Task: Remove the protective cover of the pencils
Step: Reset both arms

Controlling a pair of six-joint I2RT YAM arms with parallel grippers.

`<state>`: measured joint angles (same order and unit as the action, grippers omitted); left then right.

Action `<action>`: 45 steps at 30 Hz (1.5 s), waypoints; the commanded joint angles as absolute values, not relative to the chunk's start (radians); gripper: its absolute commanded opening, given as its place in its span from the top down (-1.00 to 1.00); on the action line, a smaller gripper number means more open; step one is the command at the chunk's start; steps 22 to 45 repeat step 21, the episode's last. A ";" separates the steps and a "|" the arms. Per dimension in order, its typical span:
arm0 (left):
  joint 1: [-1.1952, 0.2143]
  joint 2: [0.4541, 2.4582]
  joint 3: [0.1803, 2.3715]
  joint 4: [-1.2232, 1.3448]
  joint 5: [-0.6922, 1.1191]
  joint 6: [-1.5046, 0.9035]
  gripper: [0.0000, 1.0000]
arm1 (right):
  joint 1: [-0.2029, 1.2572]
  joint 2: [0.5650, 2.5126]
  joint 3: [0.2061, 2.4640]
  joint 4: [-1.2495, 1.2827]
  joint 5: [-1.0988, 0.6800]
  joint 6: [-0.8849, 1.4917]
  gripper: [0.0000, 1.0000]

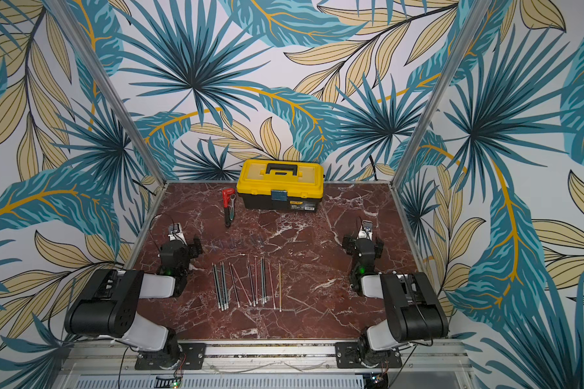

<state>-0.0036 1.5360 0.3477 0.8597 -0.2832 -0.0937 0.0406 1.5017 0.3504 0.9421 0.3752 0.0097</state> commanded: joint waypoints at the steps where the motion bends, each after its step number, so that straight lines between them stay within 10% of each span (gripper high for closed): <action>1: 0.002 1.523 0.385 0.879 -0.244 -0.075 -0.99 | 0.044 1.511 0.323 1.027 0.323 -0.010 -0.99; 45: 0.002 1.522 0.387 0.875 -0.244 -0.076 -0.99 | 0.044 1.510 0.341 0.990 0.314 -0.010 -0.99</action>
